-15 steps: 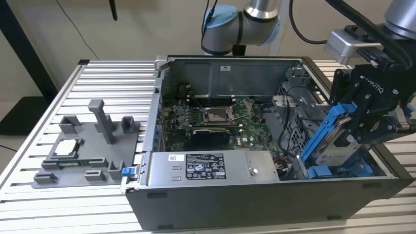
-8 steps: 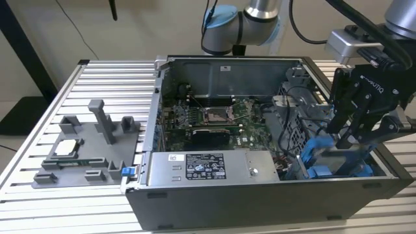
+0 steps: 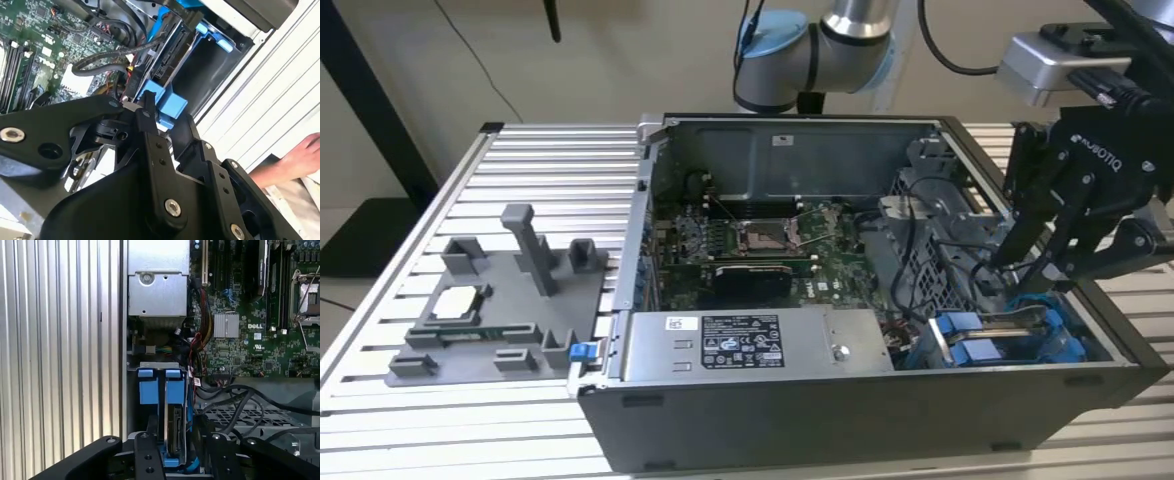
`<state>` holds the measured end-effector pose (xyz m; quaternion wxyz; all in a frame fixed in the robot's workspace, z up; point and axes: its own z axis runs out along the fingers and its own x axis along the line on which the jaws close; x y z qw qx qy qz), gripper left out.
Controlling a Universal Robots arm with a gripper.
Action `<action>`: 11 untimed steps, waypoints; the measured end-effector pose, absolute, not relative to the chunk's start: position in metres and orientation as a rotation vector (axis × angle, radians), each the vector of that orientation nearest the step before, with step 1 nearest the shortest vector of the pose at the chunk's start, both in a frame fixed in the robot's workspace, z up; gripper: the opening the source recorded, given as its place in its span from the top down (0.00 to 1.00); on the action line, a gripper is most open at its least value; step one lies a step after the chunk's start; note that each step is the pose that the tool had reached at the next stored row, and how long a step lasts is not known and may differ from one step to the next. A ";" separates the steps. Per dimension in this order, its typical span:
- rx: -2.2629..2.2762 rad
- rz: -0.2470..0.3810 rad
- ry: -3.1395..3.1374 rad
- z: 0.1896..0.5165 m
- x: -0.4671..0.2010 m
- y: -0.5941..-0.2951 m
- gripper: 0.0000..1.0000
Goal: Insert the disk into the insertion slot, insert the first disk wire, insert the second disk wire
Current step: 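Insert the first disk wire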
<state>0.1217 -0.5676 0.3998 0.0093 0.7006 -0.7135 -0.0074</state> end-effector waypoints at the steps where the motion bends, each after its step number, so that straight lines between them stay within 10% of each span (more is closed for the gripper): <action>1: 2.188 -0.023 -2.229 0.400 0.122 -0.566 0.00; 11: 2.208 -0.025 -2.248 0.398 0.122 -0.552 0.00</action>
